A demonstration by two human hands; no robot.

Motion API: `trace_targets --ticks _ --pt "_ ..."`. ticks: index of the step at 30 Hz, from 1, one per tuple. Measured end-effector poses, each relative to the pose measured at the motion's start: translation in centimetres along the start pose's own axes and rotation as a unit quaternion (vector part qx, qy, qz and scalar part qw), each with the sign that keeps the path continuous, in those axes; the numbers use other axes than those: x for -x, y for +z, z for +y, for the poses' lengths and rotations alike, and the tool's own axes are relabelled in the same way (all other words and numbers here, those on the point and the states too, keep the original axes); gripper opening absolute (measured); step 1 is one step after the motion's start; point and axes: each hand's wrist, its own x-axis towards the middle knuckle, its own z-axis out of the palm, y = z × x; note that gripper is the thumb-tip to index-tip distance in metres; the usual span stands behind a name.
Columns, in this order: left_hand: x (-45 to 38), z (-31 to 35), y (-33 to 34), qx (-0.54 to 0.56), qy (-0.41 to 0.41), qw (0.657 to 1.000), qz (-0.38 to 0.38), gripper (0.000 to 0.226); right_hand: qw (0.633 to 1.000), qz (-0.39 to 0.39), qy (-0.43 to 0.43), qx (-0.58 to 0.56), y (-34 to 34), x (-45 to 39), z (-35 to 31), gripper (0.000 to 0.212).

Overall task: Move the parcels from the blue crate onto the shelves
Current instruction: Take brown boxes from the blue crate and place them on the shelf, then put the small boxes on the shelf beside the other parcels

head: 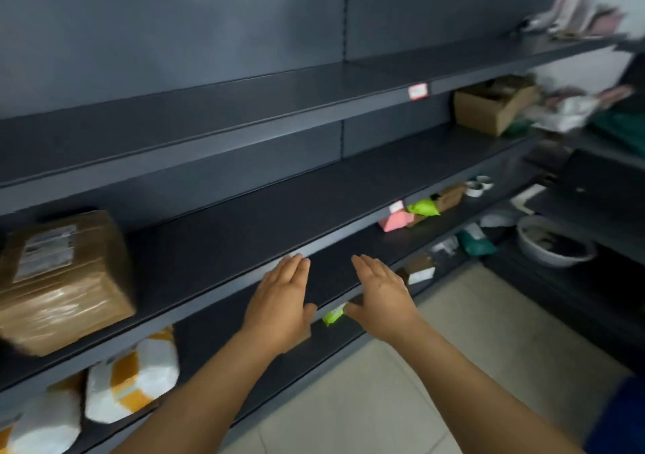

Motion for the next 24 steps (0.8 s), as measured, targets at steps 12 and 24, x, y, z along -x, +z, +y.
trace_targets --ticks 12,24 --pt "-2.4 34.6 9.2 0.024 0.276 0.958 -0.077 0.074 0.945 0.123 0.301 -0.031 -10.3 21.5 27.5 0.086" --pt "-3.2 45.7 13.1 0.006 0.370 0.921 -0.120 0.074 0.902 0.168 0.397 -0.024 -12.0 27.2 35.8 0.086"
